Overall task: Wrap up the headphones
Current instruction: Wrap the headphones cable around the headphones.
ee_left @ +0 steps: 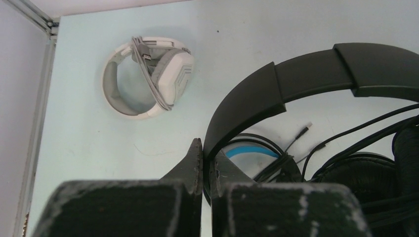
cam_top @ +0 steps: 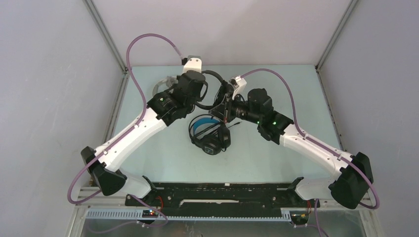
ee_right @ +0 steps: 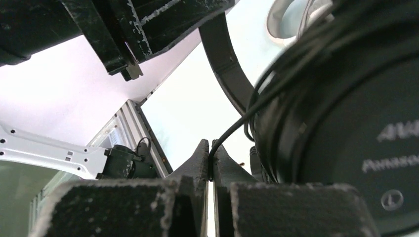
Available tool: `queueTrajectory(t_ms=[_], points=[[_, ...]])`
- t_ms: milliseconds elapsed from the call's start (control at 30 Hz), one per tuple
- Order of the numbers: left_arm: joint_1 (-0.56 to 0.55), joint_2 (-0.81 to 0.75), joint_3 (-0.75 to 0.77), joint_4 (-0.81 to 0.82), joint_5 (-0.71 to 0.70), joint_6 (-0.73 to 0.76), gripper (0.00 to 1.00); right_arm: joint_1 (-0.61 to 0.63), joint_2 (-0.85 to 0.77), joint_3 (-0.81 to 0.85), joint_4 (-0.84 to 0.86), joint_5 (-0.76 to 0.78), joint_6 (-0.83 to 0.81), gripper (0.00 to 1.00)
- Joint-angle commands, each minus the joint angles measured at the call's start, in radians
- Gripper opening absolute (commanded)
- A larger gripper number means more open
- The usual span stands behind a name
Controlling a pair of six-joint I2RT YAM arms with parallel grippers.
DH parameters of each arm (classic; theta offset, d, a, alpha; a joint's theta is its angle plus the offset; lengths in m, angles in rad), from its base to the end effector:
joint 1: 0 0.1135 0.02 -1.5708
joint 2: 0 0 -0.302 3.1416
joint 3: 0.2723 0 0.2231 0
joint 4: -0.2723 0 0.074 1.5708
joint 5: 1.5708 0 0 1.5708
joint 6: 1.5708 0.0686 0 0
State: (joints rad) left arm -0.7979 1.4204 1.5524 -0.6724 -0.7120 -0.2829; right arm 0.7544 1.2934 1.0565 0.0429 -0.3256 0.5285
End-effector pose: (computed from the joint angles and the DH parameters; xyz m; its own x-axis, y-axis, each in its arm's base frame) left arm 0.2331 -0.1748 0.4351 -0.3870 0.0942 -0.9172 0.0445 0.9955 0.0834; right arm 0.2011 0.2191 0.3851 -0.5638 0.1257 -0.8163 -0.6870 0.4772 0.5480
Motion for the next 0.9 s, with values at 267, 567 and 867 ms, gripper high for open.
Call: queueTrajectory(t_ms=[267, 567, 867], points=[[0.009, -0.031, 0.167, -0.052, 0.162, -0.154, 0.0, 0.036, -0.066, -0.019, 0.084, 0.128, -0.27, 0.06], [0.018, -0.013, 0.209, -0.09, 0.195, -0.157, 0.0, 0.045, -0.084, -0.036, 0.074, 0.162, -0.355, 0.04], [0.027, 0.025, 0.235, -0.11, 0.163, -0.142, 0.0, 0.055, -0.103, -0.035, 0.095, 0.061, -0.3, 0.0]])
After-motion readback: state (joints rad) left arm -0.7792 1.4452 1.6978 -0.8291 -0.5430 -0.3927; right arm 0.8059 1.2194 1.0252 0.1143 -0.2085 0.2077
